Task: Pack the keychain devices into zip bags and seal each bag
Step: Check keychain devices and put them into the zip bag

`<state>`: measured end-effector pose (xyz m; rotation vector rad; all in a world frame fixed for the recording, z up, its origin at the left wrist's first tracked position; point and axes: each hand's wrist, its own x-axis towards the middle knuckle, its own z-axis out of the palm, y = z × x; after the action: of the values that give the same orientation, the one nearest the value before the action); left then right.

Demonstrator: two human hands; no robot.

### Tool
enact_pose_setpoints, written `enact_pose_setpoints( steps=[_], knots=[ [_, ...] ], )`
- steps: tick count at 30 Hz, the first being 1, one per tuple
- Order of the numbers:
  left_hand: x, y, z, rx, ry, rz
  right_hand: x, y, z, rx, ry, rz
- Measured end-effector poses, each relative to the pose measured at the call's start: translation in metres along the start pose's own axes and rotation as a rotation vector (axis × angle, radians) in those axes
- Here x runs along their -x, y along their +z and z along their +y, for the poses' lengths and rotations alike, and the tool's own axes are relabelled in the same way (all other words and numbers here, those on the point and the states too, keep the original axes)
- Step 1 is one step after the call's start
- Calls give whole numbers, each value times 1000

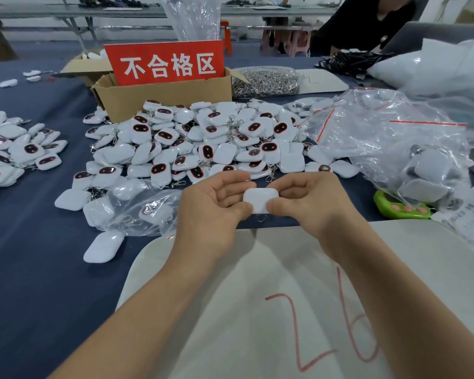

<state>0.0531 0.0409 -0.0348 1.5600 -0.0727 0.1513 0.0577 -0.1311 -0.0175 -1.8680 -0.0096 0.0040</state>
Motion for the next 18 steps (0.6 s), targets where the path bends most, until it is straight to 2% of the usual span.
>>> enact_pose_setpoints(
  steps=[3,7,10,13,15,16,17,18],
  knots=[
    [3,4,0,0,-6,10,0,2,-2,4,-49,7],
    [6,4,1,33,-53,57,4,10,1,406,-248,-68],
    [12,6,9,-84,17,90,2,11,3,457,-206,-107],
    [25,6,21,-481,383,130,-1,12,6,349,-152,-71],
    [25,-6,28,-922,610,229,-1,13,6,265,-99,-26],
    [22,-15,31,-1137,615,273,-1,14,6,213,-59,-3],
    [19,-24,33,-1339,548,284,-1,16,6,164,-23,24],
    [17,-31,34,-1483,409,261,-1,18,5,120,-2,59]
  ],
)
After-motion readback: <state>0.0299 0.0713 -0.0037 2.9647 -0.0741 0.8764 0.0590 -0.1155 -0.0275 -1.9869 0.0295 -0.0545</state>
